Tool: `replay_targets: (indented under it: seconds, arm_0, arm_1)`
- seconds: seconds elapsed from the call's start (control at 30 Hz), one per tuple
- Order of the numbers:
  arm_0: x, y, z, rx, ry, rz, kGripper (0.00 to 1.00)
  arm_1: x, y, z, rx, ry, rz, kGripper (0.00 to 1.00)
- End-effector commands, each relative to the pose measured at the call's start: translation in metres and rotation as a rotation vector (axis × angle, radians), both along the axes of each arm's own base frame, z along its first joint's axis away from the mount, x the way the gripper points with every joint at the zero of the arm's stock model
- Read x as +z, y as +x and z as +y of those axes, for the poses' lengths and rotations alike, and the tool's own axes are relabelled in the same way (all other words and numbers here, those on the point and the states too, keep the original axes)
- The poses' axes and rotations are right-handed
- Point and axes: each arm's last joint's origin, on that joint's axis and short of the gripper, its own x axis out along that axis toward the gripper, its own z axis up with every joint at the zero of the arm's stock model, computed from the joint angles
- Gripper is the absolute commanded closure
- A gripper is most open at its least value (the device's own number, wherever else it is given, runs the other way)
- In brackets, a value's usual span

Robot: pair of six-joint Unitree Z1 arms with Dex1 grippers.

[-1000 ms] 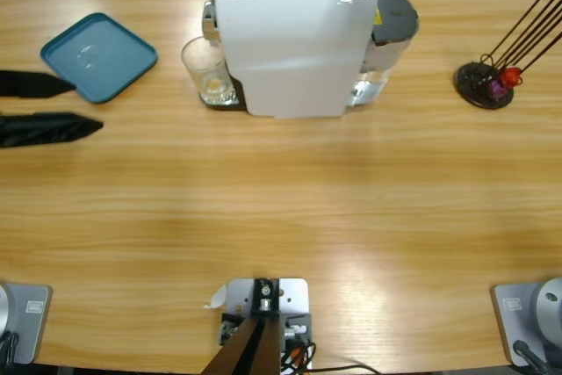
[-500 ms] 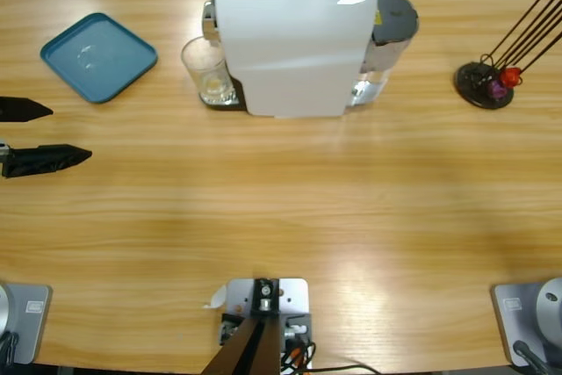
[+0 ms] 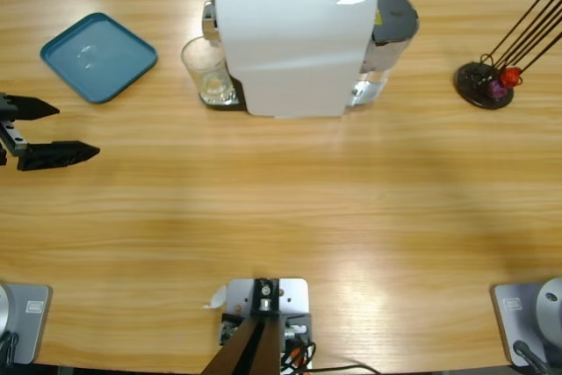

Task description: Pour coffee

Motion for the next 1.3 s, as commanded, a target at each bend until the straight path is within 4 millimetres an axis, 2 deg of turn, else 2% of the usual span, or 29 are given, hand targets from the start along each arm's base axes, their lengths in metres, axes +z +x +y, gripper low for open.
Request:
replay_targets:
  seconds: [0.03,0.57,0.87,0.97,1.1,1.13,1.17,1.2,1.23,1.3]
  arm_0:
    - [-0.010,0.005,-0.005,0.012,-0.015,-0.008,0.000]
    - [-0.014,0.007,-0.006,0.012,-0.010,-0.002,0.000]
    - [-0.014,0.007,-0.006,0.013,-0.009,-0.004,0.000]
    - [-0.014,0.007,-0.006,0.013,-0.009,-0.004,0.000]
    - [-0.013,0.006,-0.005,0.013,-0.014,-0.011,0.000]
    - [-0.013,0.006,-0.005,0.013,-0.014,-0.012,0.000]
    - [-0.013,0.005,-0.005,0.013,-0.015,-0.013,0.000]
    - [-0.013,0.005,-0.005,0.013,-0.016,-0.014,0.000]
    - [-0.013,0.005,-0.005,0.013,-0.016,-0.014,0.000]
    - [-0.013,0.005,-0.005,0.013,-0.015,-0.014,0.000]
  arm_1:
    - [-0.031,0.022,0.001,-0.035,-0.075,0.065,1.000]
    - [-0.048,0.026,0.002,-0.026,-0.105,0.112,1.000]
    - [-0.049,0.024,0.000,-0.029,-0.118,0.110,1.000]
    - [-0.040,0.023,-0.001,-0.026,-0.104,0.084,1.000]
    - [0.021,-0.004,-0.011,0.043,0.013,-0.074,1.000]
    - [0.032,-0.013,-0.014,0.065,0.040,-0.101,0.803]
    - [0.039,-0.019,-0.015,0.081,0.058,-0.116,0.355]
    - [0.043,-0.025,-0.016,0.095,0.063,-0.129,0.087]
    - [0.043,-0.027,-0.017,0.100,0.059,-0.129,0.006]
    - [0.041,-0.028,-0.015,0.101,0.048,-0.124,0.000]
